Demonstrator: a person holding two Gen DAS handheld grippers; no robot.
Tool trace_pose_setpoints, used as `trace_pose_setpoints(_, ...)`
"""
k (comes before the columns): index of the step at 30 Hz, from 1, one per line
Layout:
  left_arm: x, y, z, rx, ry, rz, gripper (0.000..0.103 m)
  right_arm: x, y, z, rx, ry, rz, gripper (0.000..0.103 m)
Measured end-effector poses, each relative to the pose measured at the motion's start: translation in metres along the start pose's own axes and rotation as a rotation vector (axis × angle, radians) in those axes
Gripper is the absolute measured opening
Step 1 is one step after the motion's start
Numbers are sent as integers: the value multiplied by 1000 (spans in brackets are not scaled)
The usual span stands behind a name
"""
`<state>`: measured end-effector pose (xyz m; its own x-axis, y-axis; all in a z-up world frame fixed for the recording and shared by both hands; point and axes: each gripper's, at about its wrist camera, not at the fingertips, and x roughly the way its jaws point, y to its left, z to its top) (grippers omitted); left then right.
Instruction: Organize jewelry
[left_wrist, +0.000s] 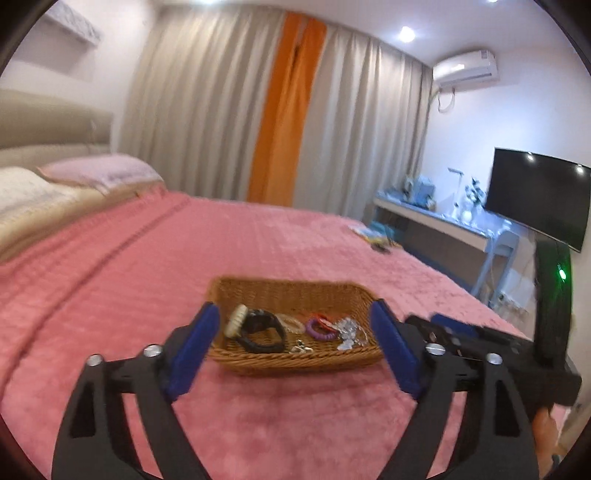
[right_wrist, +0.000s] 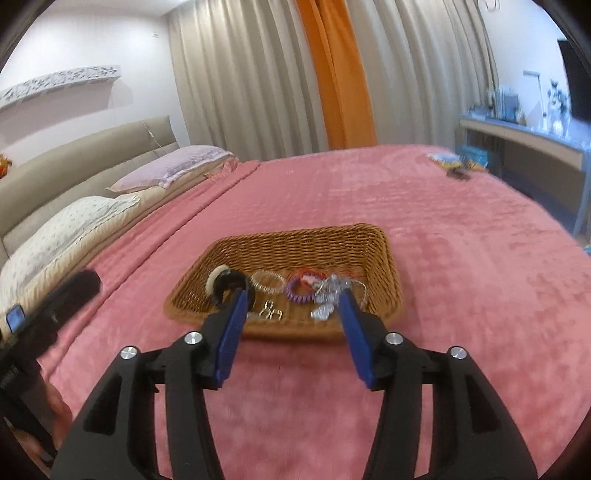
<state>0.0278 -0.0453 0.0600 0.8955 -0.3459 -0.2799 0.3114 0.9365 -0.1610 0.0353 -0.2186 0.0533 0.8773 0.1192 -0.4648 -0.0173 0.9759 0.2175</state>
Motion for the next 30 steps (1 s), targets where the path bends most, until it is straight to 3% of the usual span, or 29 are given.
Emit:
trace_pose_setpoints(7, -44, -1, -27, 55, -34, 86, 86, -42, 24, -39, -102, -96, -63, 72)
trace_pose_setpoints(14, -39, 23, -51, 22, -13, 180, 86, -42, 26, -61, -104, -126, -80, 72)
trace_pose_setpoints(18, -30, 25, -59, 52, -28, 260, 86, -34, 22, -70, -95, -115, -62, 72)
trace_pose_setpoints(30, -12, 14, -68, 108, 24, 250, 90, -11, 3, -77, -20, -40, -79, 74)
